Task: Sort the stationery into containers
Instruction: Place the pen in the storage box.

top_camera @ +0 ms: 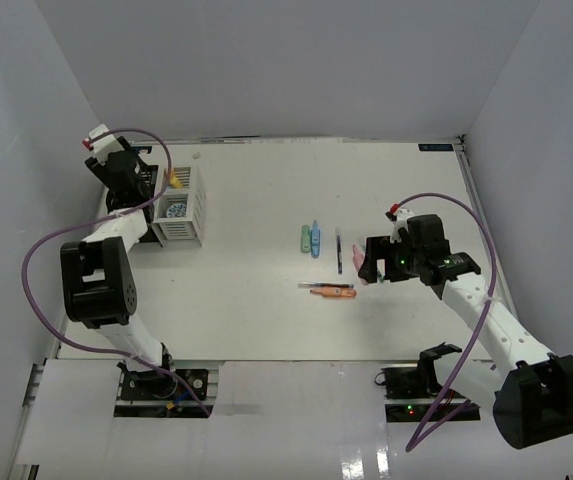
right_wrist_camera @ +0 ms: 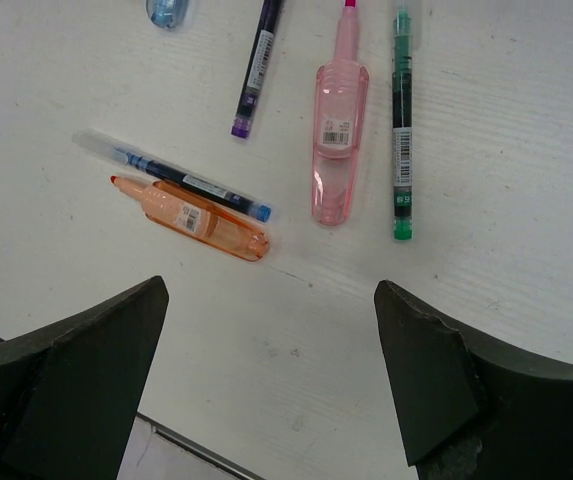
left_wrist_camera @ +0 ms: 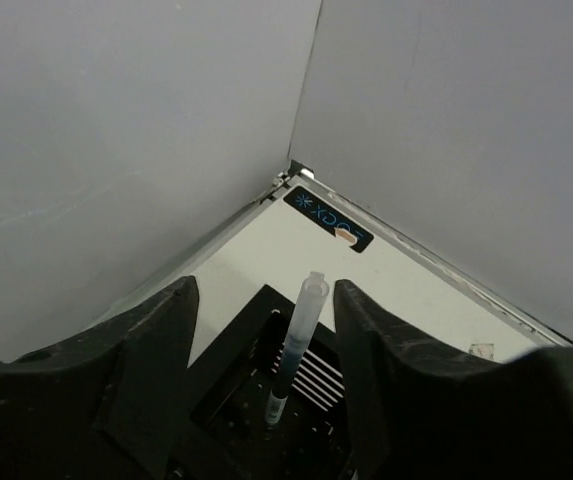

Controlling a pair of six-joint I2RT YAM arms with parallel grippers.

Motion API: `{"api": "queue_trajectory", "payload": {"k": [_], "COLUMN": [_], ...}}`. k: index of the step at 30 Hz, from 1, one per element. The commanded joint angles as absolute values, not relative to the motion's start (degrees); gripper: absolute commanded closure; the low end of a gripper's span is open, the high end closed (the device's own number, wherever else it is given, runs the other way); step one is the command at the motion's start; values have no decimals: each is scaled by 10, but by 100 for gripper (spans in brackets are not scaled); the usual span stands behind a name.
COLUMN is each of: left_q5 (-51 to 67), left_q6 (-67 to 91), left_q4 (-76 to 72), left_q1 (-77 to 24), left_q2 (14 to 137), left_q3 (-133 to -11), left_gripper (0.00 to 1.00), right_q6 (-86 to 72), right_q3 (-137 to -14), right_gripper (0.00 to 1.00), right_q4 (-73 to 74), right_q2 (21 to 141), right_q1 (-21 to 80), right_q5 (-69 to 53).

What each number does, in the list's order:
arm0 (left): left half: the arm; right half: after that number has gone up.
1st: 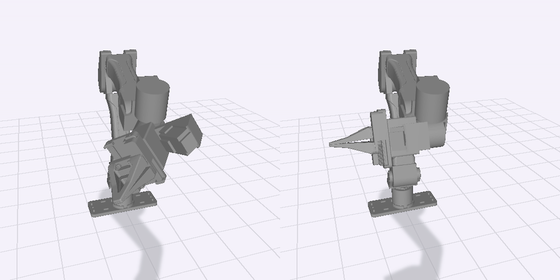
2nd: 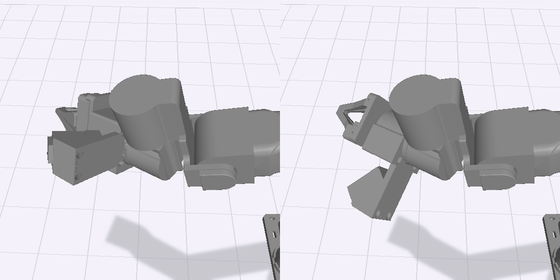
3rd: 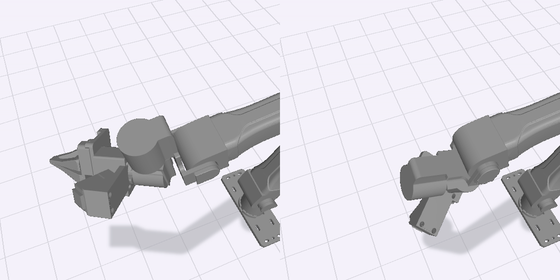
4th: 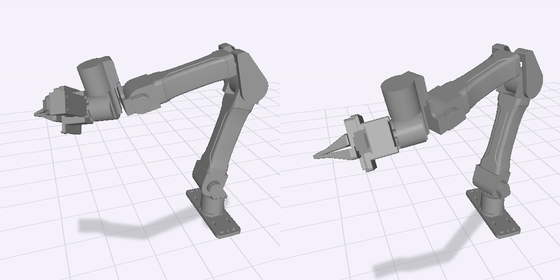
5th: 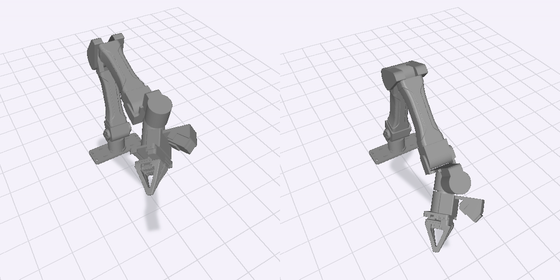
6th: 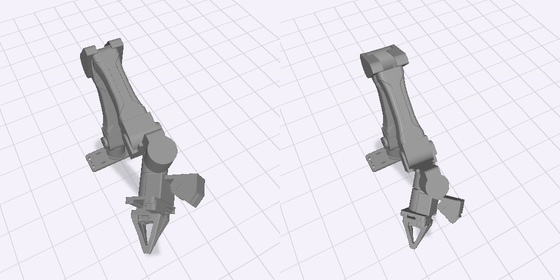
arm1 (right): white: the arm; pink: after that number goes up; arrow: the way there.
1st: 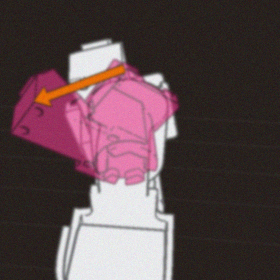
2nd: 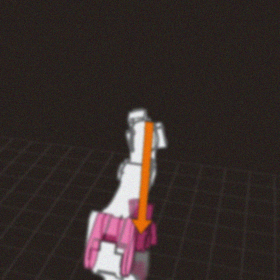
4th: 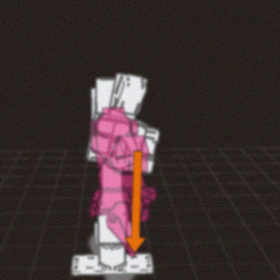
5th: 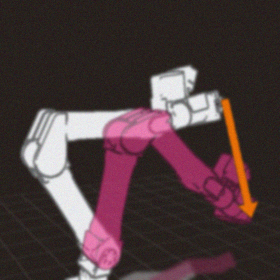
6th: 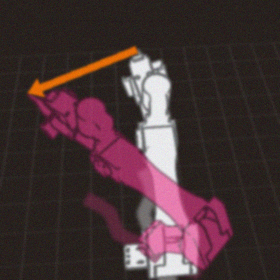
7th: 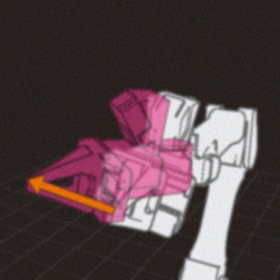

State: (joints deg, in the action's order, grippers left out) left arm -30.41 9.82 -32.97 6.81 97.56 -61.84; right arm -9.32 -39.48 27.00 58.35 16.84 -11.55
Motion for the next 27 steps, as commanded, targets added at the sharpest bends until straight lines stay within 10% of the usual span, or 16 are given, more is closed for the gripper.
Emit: {"api": "queue_trajectory", "payload": {"k": [1, 8, 14, 27], "left_q5": [-301, -244, -104, 89], "left_q6": [118, 123, 161, 354], "left_q4": [-312, -190, -56, 96], "left_q1": [71, 70, 57, -142], "left_q2": [961, 904, 809, 723], "left_q3": [-624, -679, -693, -588], "left_gripper": [31, 2, 2, 2], "right_q6": [-80, -83, -98, -155], "right_q3": [-427, -445, -478, -569], "right_gripper": [10, 13, 34, 31], "right_q4": [266, 261, 251, 245], "right_q2": [586, 604, 661, 814], "right_q1": [166, 165, 168, 267], "right_q5": [-118, -133, -136, -15]}}
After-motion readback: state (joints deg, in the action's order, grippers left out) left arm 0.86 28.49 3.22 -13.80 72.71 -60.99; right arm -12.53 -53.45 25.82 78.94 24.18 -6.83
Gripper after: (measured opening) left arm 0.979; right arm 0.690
